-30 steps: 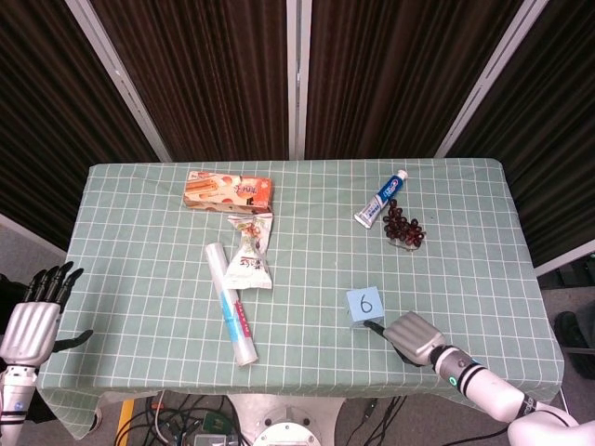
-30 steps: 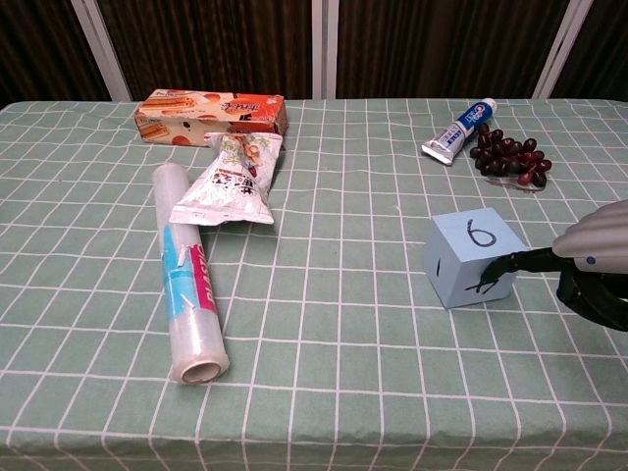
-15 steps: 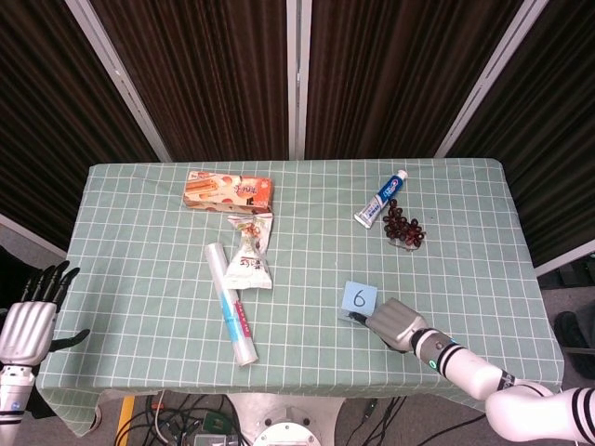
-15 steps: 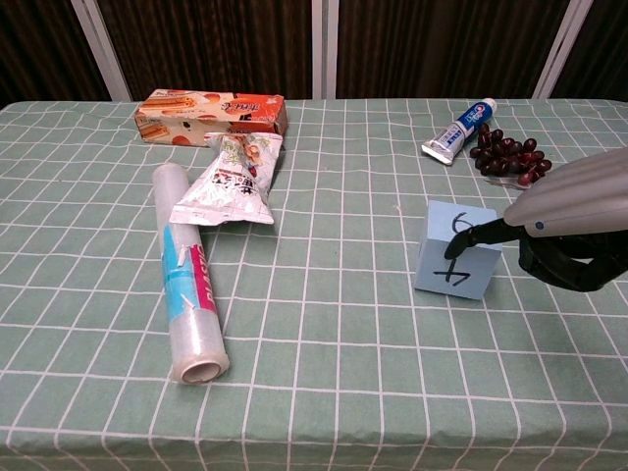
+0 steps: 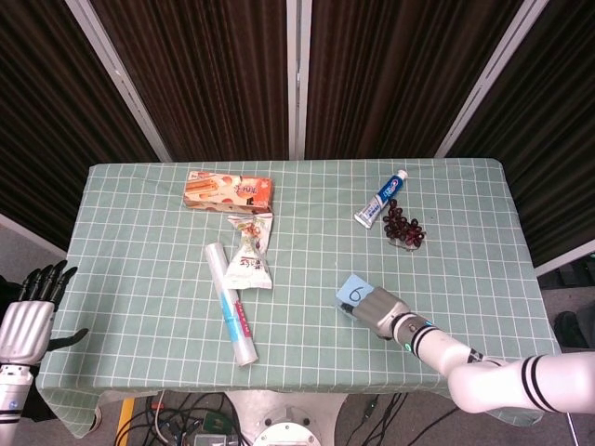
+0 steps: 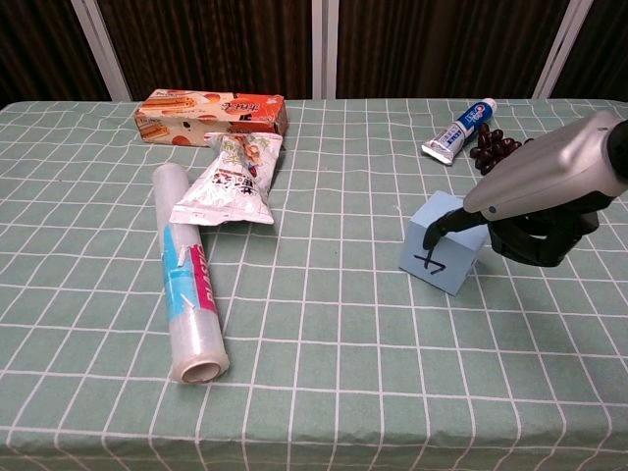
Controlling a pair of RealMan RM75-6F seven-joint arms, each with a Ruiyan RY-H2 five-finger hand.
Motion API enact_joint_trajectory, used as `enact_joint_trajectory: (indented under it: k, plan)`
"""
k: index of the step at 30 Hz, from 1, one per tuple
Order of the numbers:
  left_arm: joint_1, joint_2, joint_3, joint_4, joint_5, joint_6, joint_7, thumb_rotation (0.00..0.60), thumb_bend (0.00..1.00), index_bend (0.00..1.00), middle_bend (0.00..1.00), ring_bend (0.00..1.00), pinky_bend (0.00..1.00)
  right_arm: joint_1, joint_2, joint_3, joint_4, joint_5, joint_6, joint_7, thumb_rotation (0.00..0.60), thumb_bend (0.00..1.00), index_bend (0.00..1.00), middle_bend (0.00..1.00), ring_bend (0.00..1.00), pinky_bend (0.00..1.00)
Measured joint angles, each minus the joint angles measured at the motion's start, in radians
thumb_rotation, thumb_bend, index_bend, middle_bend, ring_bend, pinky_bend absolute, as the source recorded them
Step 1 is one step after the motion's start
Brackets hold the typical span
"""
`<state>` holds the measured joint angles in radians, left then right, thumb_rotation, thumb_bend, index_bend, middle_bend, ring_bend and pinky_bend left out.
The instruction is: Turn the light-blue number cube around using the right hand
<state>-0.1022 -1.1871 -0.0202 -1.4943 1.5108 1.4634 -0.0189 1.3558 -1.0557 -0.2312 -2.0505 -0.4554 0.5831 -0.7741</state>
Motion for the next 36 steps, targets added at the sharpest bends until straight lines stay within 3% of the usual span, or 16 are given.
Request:
enact_joint_trajectory:
  k: [7, 24, 36]
  plan:
    - [0.005, 0.001, 0.002, 0.009, -0.004, 0.002, -0.01, 0.6, 0.0, 0.08, 0.0, 0.0, 0.0, 0.069, -0.03, -0.017, 0.082, 0.064, -0.038, 0.079, 0.6, 1.0, 0.06, 0.94, 0.82, 0.76]
    - [0.013, 0.002, 0.003, 0.016, -0.01, 0.004, -0.015, 0.6, 0.0, 0.08, 0.0, 0.0, 0.0, 0.118, -0.072, -0.068, 0.235, 0.078, -0.108, 0.259, 0.6, 1.0, 0.0, 0.94, 0.82, 0.76]
    - [0.012, 0.004, 0.001, 0.013, -0.003, 0.008, -0.013, 0.6, 0.0, 0.08, 0.0, 0.0, 0.0, 0.125, -0.054, -0.085, 0.233, 0.003, -0.132, 0.348, 0.6, 1.0, 0.0, 0.94, 0.82, 0.76]
